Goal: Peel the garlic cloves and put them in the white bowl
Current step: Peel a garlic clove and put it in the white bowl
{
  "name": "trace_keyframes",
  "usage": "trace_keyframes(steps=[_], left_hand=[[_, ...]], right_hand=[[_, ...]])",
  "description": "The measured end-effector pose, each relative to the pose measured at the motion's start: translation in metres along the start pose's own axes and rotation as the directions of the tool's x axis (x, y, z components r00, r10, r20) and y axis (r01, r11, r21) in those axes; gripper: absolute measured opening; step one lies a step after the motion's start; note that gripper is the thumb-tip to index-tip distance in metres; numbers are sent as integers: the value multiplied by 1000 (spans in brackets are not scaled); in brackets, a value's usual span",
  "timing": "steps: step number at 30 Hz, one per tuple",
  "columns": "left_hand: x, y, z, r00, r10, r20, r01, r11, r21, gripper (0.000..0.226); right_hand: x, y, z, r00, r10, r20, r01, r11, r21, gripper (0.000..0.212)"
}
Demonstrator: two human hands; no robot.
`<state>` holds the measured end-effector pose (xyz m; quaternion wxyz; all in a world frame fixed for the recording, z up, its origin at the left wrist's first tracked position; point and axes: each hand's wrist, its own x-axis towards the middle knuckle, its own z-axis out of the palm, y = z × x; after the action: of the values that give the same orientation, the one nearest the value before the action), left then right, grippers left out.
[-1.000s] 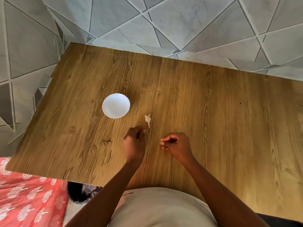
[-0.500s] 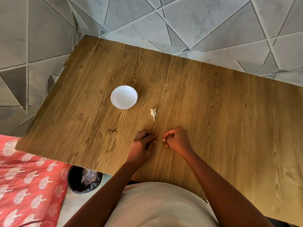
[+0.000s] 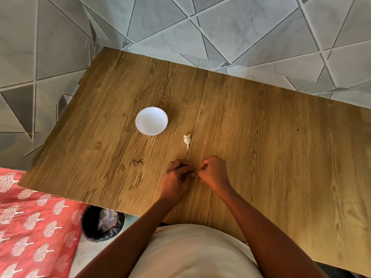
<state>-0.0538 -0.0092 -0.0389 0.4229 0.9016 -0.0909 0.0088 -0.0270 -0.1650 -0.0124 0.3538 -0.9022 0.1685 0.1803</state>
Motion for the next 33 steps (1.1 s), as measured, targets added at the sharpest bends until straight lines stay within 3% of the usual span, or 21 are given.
trace_keyframes(steps=[8,12,17,21,23,25,27,28,30,33], left_hand=[[2,-2,1,999,-40,10,40,999,-27,26],[4,0,2,997,-73,26,75,992,-102,26],[9,10,-2,984,-171,55,179,946,-269,18],[14,13,-5,965,-254,69,263,924,-278,17],[15,19,-4,961,-268,66,276,928,-250,16],[16,24,-2,961,-269,57,275,932,-236,14],[18,28,-1,957,-286,58,291,927,-236,13],[19,29,-2,951,-301,69,309,918,-249,12],[22,30,-4,939,-323,120,345,884,-315,13],[28,33,-10,920,-338,197,390,836,-386,16]], right_hand=[[4,-7,-14,983,167,70,-177,971,158,6],[-7,0,-26,985,100,138,-142,930,339,7],[-13,5,-26,994,43,105,-82,914,397,8],[-19,9,-26,985,-50,166,-35,881,472,2],[-22,12,-24,987,-123,106,75,923,378,9],[-22,16,-22,954,-300,6,297,948,116,11],[-23,18,-23,884,-468,-13,462,876,-139,10],[-22,18,-23,870,-492,-22,482,860,-167,11],[-22,16,-27,898,-438,-34,438,899,-13,14],[-22,15,-35,960,-275,55,250,929,272,20]])
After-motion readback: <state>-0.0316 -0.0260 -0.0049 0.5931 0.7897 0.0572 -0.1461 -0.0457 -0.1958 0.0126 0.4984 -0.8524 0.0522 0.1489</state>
